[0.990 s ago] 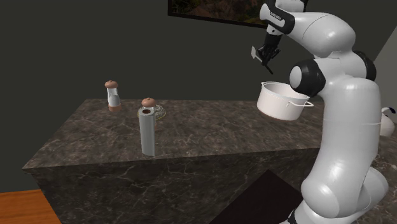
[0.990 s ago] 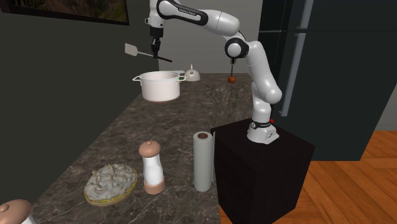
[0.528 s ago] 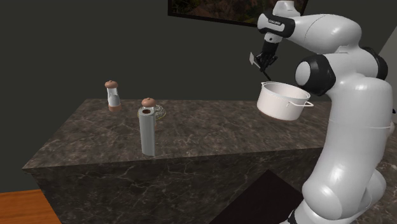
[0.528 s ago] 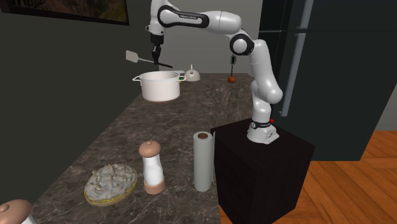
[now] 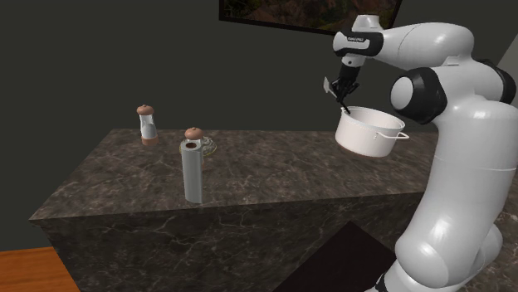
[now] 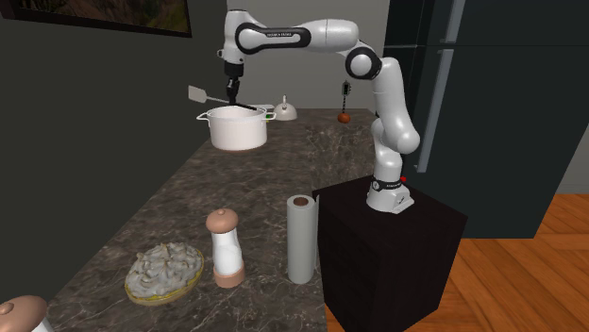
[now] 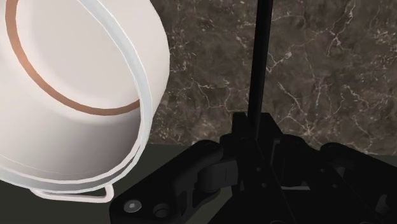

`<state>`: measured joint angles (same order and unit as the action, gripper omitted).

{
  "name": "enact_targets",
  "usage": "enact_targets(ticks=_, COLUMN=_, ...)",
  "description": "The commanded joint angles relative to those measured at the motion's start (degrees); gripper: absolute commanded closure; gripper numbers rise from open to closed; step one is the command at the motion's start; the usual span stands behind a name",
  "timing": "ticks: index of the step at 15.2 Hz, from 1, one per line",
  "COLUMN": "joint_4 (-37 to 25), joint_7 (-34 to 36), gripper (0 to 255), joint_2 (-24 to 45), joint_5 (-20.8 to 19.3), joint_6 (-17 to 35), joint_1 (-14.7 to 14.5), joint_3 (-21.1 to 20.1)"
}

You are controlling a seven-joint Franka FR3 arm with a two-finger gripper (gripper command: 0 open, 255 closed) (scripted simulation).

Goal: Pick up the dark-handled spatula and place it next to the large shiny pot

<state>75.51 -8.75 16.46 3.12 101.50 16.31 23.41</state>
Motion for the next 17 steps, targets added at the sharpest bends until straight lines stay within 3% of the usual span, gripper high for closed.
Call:
enact_targets(ticks=1, joint_4=2.3, joint_7=0.2, gripper=255, joint_2=-0.6, joint_5=-0.3, joint_6=1.8, joint_1=-0.3, joint_3=0.0)
enact_targets(ticks=17, joint_4=16.0, joint_7=0.8, gripper=255, joint_2=-1.6, joint_5=-0.7, joint_6=14.5, joint_1=-1.2, joint_3=-0.3)
